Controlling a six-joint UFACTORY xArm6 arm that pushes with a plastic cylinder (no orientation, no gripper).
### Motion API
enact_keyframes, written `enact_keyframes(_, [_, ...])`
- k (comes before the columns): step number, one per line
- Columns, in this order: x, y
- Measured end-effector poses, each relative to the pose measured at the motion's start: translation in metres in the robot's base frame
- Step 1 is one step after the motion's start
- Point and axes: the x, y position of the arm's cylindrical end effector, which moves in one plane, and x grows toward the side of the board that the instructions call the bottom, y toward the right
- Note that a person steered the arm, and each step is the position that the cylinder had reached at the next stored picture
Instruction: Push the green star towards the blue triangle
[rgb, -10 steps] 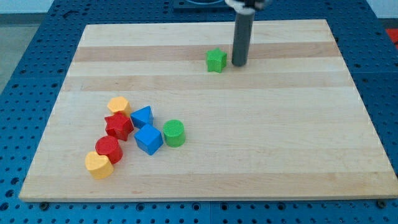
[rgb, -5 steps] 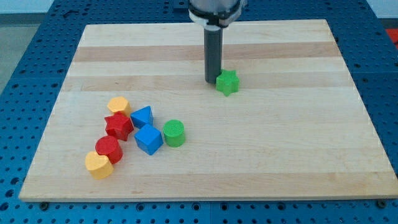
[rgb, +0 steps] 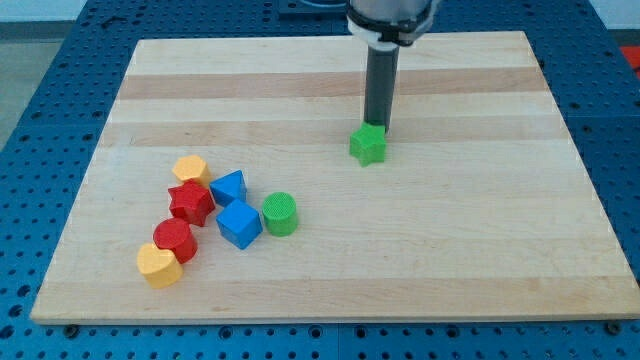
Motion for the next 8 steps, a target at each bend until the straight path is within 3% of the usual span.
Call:
enact_keyframes(1, [0.016, -0.018])
enact_keyframes(3, [-0.047, 0.045])
enact_keyframes(4, [-0.037, 0.055])
enact_keyframes(7, [0.047, 0.032])
enact_keyframes(8, [0.048, 0.007])
